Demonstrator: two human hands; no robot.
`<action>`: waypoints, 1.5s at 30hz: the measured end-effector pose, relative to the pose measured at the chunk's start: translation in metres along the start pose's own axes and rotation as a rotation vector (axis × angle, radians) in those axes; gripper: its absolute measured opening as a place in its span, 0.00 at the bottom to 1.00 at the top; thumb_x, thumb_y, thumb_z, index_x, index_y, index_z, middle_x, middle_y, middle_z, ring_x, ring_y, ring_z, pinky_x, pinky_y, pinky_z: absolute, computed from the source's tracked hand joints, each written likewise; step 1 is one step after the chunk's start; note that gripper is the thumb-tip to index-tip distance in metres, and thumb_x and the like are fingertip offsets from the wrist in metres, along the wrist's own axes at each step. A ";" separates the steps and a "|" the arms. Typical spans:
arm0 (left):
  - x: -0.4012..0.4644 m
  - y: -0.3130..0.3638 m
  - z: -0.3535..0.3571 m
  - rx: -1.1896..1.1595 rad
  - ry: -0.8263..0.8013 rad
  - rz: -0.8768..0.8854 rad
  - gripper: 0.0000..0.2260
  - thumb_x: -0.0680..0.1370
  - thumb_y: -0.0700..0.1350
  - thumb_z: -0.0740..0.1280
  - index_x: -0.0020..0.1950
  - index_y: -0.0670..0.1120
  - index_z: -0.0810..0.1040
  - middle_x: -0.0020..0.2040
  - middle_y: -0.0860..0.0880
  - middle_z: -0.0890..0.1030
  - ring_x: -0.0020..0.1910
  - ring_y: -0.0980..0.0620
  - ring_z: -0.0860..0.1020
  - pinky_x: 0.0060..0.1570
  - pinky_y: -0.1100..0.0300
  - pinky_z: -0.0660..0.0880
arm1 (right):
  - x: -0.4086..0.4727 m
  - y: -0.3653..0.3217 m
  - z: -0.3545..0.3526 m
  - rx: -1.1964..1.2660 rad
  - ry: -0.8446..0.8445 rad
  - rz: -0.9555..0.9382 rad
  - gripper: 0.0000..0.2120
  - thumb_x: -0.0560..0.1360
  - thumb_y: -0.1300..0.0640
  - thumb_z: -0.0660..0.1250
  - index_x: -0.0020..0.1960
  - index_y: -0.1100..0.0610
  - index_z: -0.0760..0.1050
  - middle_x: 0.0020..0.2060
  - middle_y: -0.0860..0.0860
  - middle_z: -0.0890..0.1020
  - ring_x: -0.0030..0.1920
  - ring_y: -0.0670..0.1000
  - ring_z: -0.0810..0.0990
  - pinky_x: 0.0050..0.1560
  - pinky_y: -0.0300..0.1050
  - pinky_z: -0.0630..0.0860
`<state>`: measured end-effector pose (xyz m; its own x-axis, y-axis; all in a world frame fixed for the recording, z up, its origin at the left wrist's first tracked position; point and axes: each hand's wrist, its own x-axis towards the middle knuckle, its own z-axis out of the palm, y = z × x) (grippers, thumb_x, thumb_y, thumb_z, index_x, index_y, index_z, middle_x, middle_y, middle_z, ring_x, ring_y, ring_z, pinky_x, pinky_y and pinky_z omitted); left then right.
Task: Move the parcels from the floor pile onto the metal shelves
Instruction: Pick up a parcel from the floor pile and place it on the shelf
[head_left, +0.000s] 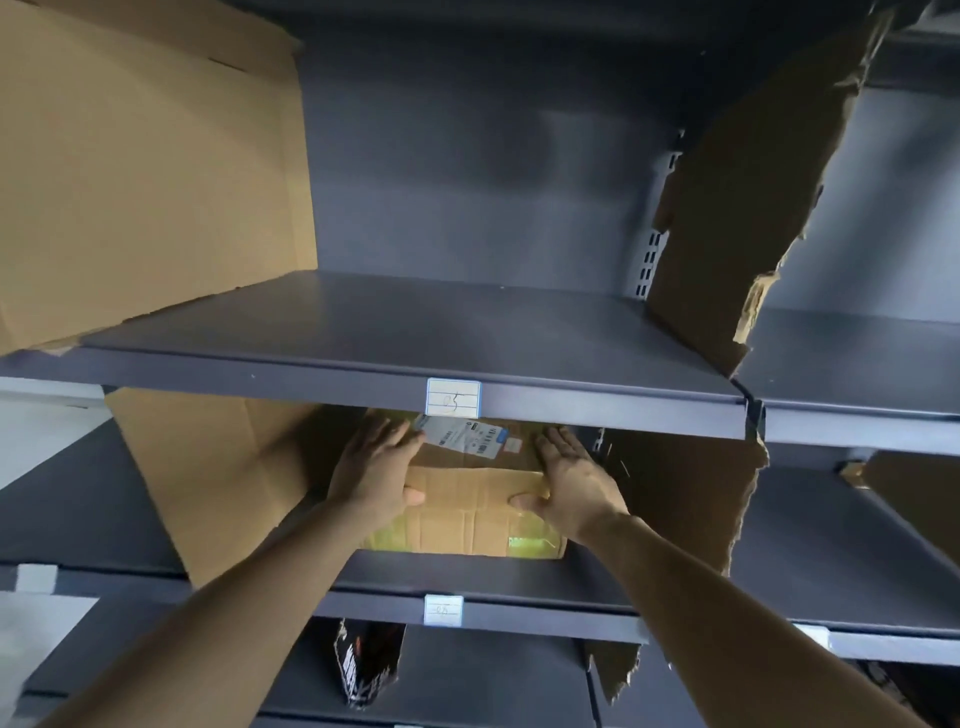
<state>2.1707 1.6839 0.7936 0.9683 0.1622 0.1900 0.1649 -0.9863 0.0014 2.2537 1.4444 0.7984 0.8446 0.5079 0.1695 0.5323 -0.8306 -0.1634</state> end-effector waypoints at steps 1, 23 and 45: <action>0.005 0.000 0.001 -0.006 0.006 0.000 0.37 0.76 0.59 0.69 0.80 0.53 0.55 0.81 0.52 0.52 0.80 0.47 0.48 0.78 0.49 0.46 | 0.005 0.001 0.002 0.017 0.006 0.010 0.46 0.73 0.35 0.67 0.80 0.55 0.51 0.79 0.50 0.53 0.79 0.49 0.46 0.76 0.42 0.47; -0.068 0.016 0.011 -0.009 0.300 0.059 0.26 0.72 0.46 0.73 0.69 0.45 0.74 0.66 0.43 0.74 0.64 0.41 0.74 0.64 0.45 0.72 | -0.086 -0.030 0.005 -0.054 0.062 0.132 0.38 0.79 0.43 0.63 0.80 0.57 0.49 0.79 0.53 0.53 0.79 0.53 0.48 0.78 0.49 0.48; -0.223 0.320 0.005 -0.127 -0.386 0.787 0.29 0.83 0.61 0.50 0.81 0.50 0.52 0.80 0.47 0.54 0.79 0.45 0.51 0.76 0.47 0.51 | -0.419 0.102 -0.022 0.154 -0.029 0.840 0.24 0.83 0.45 0.51 0.75 0.54 0.62 0.72 0.54 0.69 0.71 0.57 0.67 0.70 0.52 0.67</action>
<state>2.0085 1.3326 0.7464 0.7921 -0.5883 -0.1628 -0.5754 -0.8086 0.1229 1.9532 1.1418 0.7325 0.9626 -0.2550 -0.0920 -0.2709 -0.8950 -0.3544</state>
